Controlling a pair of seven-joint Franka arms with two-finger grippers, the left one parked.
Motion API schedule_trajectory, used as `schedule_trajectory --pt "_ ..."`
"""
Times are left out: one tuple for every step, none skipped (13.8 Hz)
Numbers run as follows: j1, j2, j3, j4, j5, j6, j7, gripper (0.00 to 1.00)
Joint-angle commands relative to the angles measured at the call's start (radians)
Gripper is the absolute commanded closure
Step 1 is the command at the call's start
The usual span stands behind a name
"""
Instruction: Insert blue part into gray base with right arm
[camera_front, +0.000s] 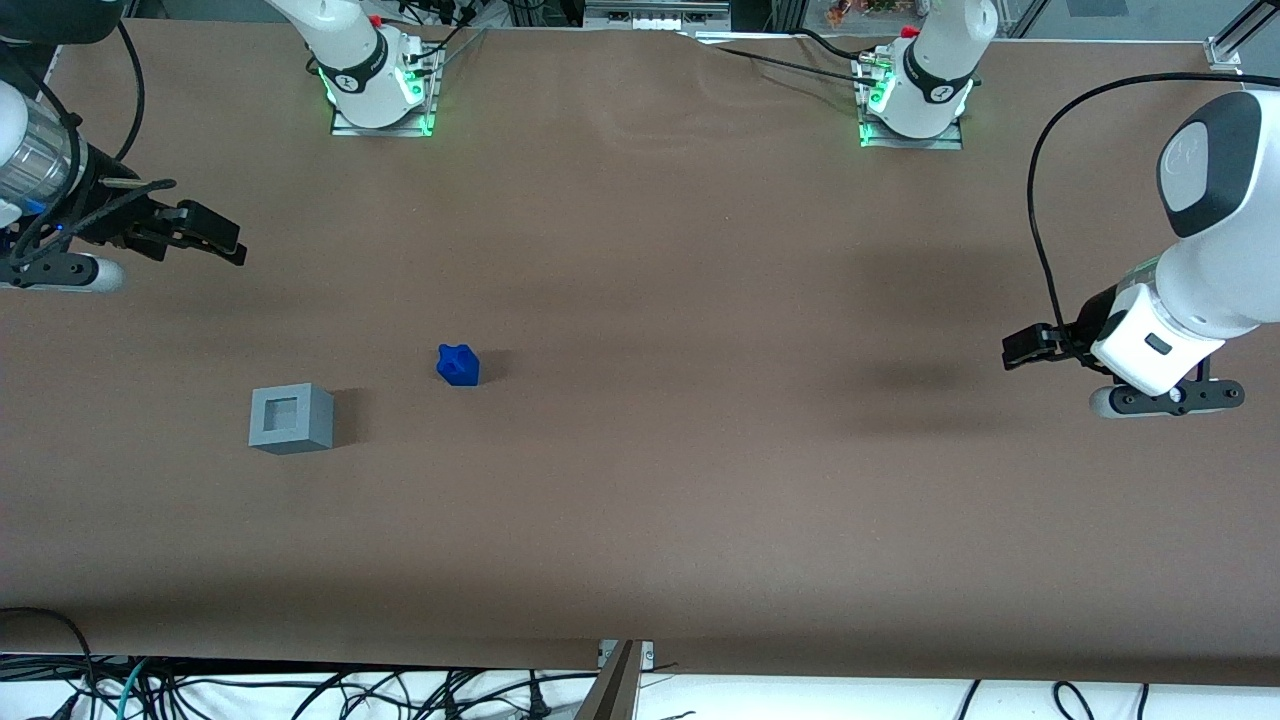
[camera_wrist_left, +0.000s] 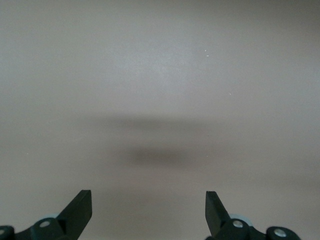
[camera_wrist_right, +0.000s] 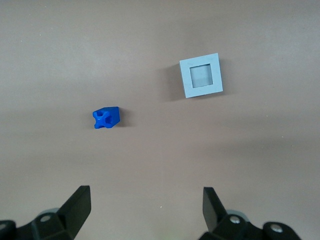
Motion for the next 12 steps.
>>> schedule_trajectory --pt "0.001 -0.004 0.008 0.015 0.003 -0.029 -0.006 0.01" --pt "0.003 -0.004 0.008 0.015 0.003 -0.031 -0.006 0.01" --pt "0.003 -0.001 0.009 0.019 0.002 -0.031 -0.012 0.01" --pt "0.003 -0.001 0.009 0.019 -0.005 -0.031 -0.025 0.01" --pt "0.003 -0.001 0.009 0.021 -0.018 -0.031 -0.025 0.01" --pt "0.003 -0.003 0.008 0.021 -0.024 -0.031 -0.023 0.01" --pt "0.001 -0.004 0.003 0.021 -0.025 -0.032 -0.026 0.01" --pt "0.001 -0.004 0.000 0.021 -0.023 -0.032 -0.028 0.01" --pt "0.001 -0.004 0.000 0.021 -0.025 -0.032 -0.028 0.01" --pt "0.001 -0.006 0.003 0.021 -0.025 -0.032 -0.026 0.01" --pt "0.003 -0.006 0.008 0.019 -0.025 -0.034 -0.026 0.01" --pt "0.003 -0.006 0.009 0.019 -0.025 -0.034 -0.025 0.01"
